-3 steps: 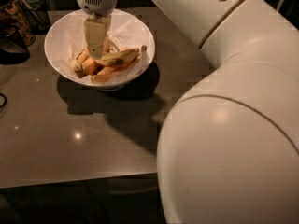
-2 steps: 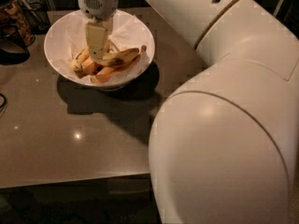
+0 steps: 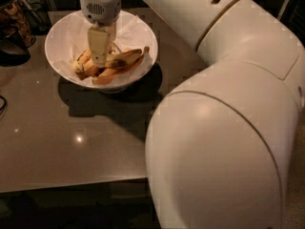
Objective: Pick banana from white bowl
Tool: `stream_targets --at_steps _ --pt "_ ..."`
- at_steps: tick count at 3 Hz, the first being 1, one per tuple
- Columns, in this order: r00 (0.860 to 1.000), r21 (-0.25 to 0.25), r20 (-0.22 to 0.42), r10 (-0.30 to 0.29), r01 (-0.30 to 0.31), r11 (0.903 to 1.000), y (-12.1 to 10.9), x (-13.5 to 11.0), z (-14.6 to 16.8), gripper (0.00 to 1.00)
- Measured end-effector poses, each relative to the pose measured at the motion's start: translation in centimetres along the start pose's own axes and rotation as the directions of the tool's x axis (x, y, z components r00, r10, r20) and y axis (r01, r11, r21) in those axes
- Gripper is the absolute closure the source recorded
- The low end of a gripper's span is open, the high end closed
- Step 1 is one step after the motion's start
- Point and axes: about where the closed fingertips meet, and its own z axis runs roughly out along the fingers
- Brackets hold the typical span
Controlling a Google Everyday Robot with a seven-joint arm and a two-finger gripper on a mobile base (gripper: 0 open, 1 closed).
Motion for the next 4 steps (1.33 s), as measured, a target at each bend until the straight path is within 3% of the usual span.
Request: stream_targets --at_steps 4 --pt "1.000 -0.020 -0.012 -0.011 0.011 0.9997 0.47 0.05 0.96 0.38"
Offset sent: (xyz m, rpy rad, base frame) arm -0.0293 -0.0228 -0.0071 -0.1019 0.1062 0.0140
